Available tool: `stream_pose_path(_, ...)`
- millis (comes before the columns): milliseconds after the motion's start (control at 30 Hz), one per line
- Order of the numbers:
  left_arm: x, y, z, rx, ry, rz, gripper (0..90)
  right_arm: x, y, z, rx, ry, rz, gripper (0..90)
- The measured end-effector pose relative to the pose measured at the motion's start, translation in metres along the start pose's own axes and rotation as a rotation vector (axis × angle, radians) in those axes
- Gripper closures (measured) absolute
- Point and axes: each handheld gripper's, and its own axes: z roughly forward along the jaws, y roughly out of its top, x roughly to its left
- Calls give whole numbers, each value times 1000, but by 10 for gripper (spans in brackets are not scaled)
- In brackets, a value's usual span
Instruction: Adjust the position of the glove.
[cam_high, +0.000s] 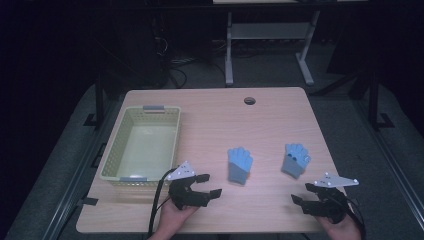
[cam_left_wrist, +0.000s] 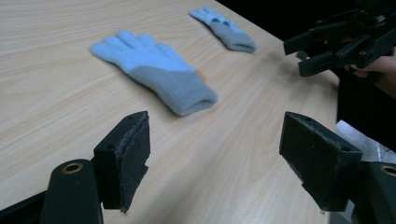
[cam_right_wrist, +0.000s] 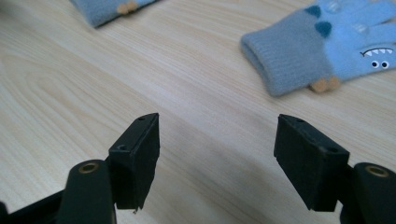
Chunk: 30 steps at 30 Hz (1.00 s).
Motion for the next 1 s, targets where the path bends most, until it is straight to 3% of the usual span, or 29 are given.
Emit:
stream_pose_path(233,-5,-3,0,6,6,2,242,0,2,0,-11,19,-4,302)
stream_pose_path(300,-6,-3,-1,17,23,33,242,2,2,-1,-8,19,-6,298)
stream_pose_path(433,-7,-2,-3,10,14,36,240,6,4,-1,-7,15,-27,298)
stream_pose_path(567,-11,-2,-2,25,19,77,241,9,7,0,-18,15,-36,293)
stream_pose_path(833,-8,-1,-4,12,8,61,240,12,21,2,-5,19,-59,282)
stream_pose_path(900,-7,1,-5,-2,8,49,240,10,27,2,-7,27,-45,283)
stream_pose_path(1000,-6,3,-9,-9,23,62,240,10,34,5,6,49,-15,272)
